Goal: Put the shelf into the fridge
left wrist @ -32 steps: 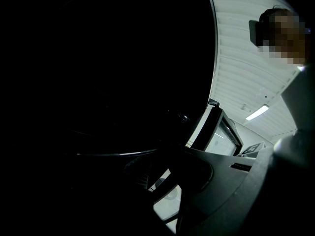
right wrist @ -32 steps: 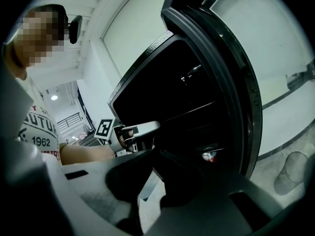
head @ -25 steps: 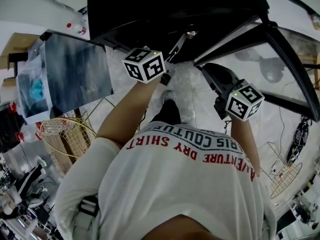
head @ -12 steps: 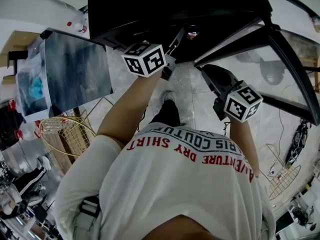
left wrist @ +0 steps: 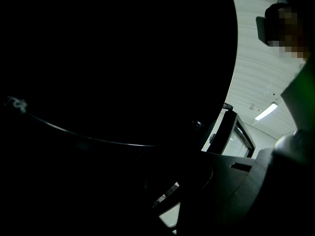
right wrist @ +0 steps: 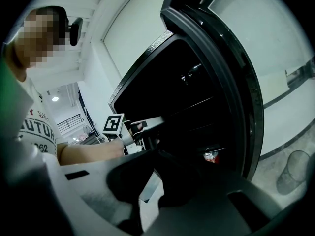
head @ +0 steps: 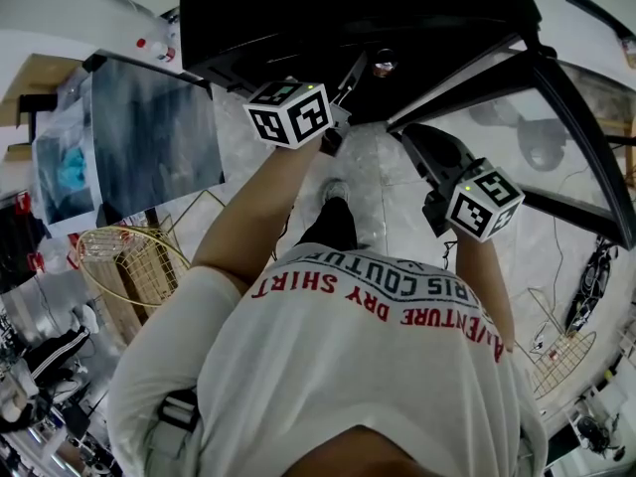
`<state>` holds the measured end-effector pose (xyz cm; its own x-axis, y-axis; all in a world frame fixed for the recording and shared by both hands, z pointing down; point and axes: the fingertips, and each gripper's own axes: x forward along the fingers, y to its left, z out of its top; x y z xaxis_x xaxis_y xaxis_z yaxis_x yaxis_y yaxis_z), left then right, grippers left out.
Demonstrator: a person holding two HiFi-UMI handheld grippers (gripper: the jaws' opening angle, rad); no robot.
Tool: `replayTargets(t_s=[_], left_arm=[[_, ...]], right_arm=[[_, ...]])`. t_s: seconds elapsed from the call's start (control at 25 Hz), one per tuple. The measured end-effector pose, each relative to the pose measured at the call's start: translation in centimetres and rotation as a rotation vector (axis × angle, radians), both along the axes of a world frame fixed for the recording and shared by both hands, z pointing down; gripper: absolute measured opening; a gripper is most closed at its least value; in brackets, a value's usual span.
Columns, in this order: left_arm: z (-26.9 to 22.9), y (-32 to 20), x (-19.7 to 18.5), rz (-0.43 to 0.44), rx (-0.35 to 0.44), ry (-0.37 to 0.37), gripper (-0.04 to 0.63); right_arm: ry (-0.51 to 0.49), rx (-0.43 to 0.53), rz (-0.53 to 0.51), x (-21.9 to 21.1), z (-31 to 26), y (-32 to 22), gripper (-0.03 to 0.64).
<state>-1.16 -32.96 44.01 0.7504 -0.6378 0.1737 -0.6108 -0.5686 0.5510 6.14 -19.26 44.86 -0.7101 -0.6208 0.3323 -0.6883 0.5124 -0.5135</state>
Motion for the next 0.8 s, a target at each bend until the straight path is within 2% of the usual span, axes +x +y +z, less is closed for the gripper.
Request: replayTargets(t_s=[0.2,0.4,0.6,0.8], left_arm=[[-0.6,1.9,0.4,0.033,0.009,-0.014,0.114],[-0.9,5.4,0.4,0.075,-0.015,-0.055,0.114],[-2.9,10.6,1.1,0.155,0.003,-0.076,0.112],[-4.8,16.6,2.3,0.262,0.003,-0.113,0.064]], right_arm=[[-0.008,0.034,-0.003,0.1,-1.2,0.5,0.037],[-0.012,0.083,-0.022,-0.1,-3.2,1.4,0.032],[0.014,0.133,-0.051,-0.6,-5.3,2.9,0.026],[0.009,0.155,-0.072,-1.0,-7.3,4.9,0.023]])
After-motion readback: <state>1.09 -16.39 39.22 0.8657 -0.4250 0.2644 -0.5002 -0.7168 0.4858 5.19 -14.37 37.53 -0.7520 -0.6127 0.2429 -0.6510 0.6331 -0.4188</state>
